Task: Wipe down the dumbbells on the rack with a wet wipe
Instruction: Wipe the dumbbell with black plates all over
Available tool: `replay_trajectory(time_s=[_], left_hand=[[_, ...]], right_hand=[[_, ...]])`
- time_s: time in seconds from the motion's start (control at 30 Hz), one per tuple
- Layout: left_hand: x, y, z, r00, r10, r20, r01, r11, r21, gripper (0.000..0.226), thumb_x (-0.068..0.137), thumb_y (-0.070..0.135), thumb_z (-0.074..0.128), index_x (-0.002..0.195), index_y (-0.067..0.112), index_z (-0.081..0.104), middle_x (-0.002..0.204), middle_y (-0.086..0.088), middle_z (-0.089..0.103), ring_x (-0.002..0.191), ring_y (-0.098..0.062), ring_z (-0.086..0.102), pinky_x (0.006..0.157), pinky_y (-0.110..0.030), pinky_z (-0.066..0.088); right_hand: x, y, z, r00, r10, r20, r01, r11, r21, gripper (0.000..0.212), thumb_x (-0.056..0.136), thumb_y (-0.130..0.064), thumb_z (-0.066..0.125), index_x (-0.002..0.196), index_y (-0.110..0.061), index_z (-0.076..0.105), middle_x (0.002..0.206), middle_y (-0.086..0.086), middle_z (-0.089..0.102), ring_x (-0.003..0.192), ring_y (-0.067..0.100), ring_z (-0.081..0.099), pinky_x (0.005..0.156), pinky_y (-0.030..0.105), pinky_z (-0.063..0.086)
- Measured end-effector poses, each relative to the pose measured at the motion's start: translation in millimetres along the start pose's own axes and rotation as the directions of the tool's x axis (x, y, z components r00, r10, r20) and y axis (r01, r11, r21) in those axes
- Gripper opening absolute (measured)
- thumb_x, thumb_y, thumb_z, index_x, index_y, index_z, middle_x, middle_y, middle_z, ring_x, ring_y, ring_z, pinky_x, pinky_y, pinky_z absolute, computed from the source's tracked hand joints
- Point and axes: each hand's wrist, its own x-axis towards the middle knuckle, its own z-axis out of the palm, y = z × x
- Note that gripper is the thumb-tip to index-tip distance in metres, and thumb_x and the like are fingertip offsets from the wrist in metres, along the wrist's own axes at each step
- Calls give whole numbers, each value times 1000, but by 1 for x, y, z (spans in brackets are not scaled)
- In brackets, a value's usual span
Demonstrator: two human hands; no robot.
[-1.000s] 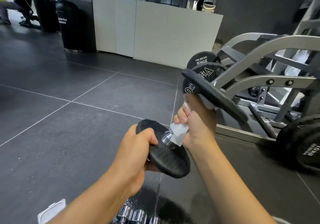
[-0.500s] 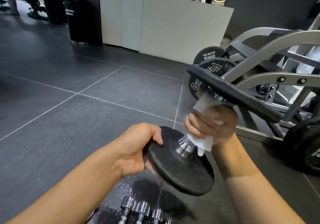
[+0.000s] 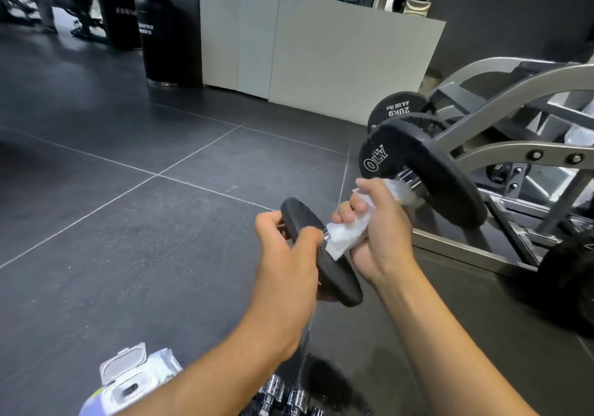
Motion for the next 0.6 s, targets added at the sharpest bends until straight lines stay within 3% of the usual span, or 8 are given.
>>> replay_trajectory(time_s=[0.1,0.17,0.2,0.27,0.33,0.47,0.53,0.6], left_hand=[[-14,-21,0,964,230,136,-244,965,97,46,91,20,69,122,42,43,116,28,64,115,-14,68,87,-38,62],[-19,-23,0,948,280,152,-303,940,156,45,87,42,69,125,39,44,130,14,63,124,-8,62,93,-26,56],[-17,-20,-2,954,268,134,-288,944,164,41,86,52,64,120,33,48,127,7,64,122,-8,62,94,-29,56],[-3,-7,-6,994,108,30,-110,992,60,45,87,64,56,102,22,55,107,2,68,109,-16,67,92,-47,60],[20,8,-12,983,-182,-21,181,983,-39,59,84,76,57,99,19,59,100,-3,65,103,-23,67,87,-61,61],[32,19,-22,802,-563,201,563,824,60,102,60,99,56,131,26,62,131,-19,59,125,-33,53,84,-86,45],[30,15,-22,706,-623,336,656,755,22,102,56,97,65,133,30,63,139,-27,58,128,-46,56,83,-92,37],[27,14,-20,647,-610,457,717,692,-91,90,66,88,70,130,25,64,128,-29,67,111,-56,67,86,-95,33]], right_hand=[[-2,10,-2,994,108,-34,-101,983,152,31,83,-16,65,67,-18,39,64,3,34,56,19,43,64,32,45],[-5,10,-2,989,139,-53,-116,944,307,34,80,-17,60,59,-21,33,61,-1,26,53,17,33,62,31,40],[-6,9,-2,986,147,-73,-111,925,364,35,78,-17,57,58,-23,29,61,-3,20,53,16,27,60,30,36],[-11,4,-5,982,175,-68,-129,891,434,38,78,-20,53,55,-24,23,60,-4,15,54,14,20,55,27,30],[-17,-1,-9,980,198,-29,-165,883,439,41,81,-23,49,51,-24,20,50,-4,18,51,13,19,48,24,30],[-24,-4,-4,986,161,52,-167,892,421,38,77,-21,44,49,-26,18,42,-4,19,43,14,20,46,25,29],[-25,-2,-1,993,106,50,-118,912,392,39,81,-18,39,46,-26,22,40,-5,19,37,13,22,47,26,28],[-27,-1,1,996,69,48,-82,928,363,39,79,-15,39,45,-26,24,41,-5,19,35,13,21,47,27,26]])
